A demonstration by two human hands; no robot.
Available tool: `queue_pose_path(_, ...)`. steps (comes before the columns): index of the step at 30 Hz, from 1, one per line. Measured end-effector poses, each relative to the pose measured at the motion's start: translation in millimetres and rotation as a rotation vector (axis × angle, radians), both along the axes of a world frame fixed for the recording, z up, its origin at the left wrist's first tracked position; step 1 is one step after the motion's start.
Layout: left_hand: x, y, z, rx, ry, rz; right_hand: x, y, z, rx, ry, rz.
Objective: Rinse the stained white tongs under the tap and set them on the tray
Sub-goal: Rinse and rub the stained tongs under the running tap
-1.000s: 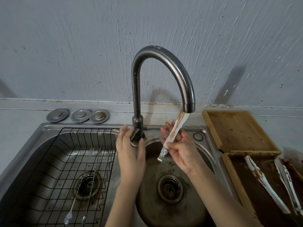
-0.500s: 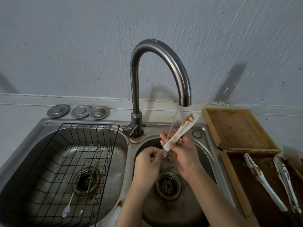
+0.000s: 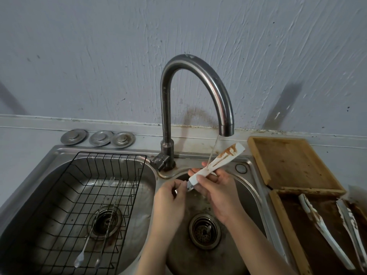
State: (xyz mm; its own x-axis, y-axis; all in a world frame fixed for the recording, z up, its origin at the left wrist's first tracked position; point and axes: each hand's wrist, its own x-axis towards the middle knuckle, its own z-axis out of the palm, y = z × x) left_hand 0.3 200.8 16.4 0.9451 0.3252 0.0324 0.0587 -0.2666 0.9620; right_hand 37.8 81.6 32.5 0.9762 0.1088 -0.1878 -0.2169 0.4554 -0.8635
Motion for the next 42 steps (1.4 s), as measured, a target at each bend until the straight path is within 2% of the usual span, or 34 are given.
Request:
queue_pose_path(3, 0.9, -1.4, 2.9, 0.043, -0.01, 0.004, 2.3, 3.3, 1.2, 0.088, 0.055, -0.054)
queue_pose_path(6, 1.1, 1.8, 5.2, 0.082, -0.012, 0.028, 1.6, 2.6, 1.9, 0.165, 0.051, -0.008)
queue_pose_path(11, 0.6, 6.0, 8.9, 0.105, 0.0, 0.011, 3.1, 5.5, 0.1, 0.045, 0.051, -0.06)
queue_pose_path(16, -1.5, 7.2, 9.7, 0.111, 0.016, 0.016, 1.3, 2.0, 0.6, 0.144, 0.107, -0.056)
queue_pose_path(21, -1.2, 12.7, 8.9, 0.102, 0.027, 0.01, -1.8, 4.8, 0.4, 0.051, 0.135, -0.083)
queue_pose_path(26, -2.9, 10.9, 12.4, 0.142, 0.002, 0.027, -2.3, 3.6, 4.0, 0.134, 0.185, -0.09)
queue_pose_path(28, -2.2, 11.7, 13.9, 0.145, 0.0, 0.045, -7.3, 6.6, 5.5, 0.078, 0.148, -0.052)
queue_pose_path(31, -2.7, 8.3, 15.3, 0.128, 0.009, 0.045, -15.4, 15.2, 5.0, -0.126, 0.073, -0.02)
queue_pose_path(33, -3.8, 5.7, 15.9, 0.136, 0.009, 0.039, -17.5, 17.6, 5.3, -0.128, 0.073, -0.016)
queue_pose_path(36, -6.1, 3.1, 16.8, 0.158, 0.02, -0.005, -11.3, 10.5, 8.2, -0.052, 0.189, -0.066)
queue_pose_path(38, -7.0, 2.0, 17.2, 0.162, 0.007, -0.013, -9.0, 6.5, 8.9, -0.072, 0.168, -0.037)
queue_pose_path(42, -6.2, 0.8, 18.6, 0.139, 0.015, -0.063, -10.6, 5.4, 4.7, -0.257, 0.041, 0.052)
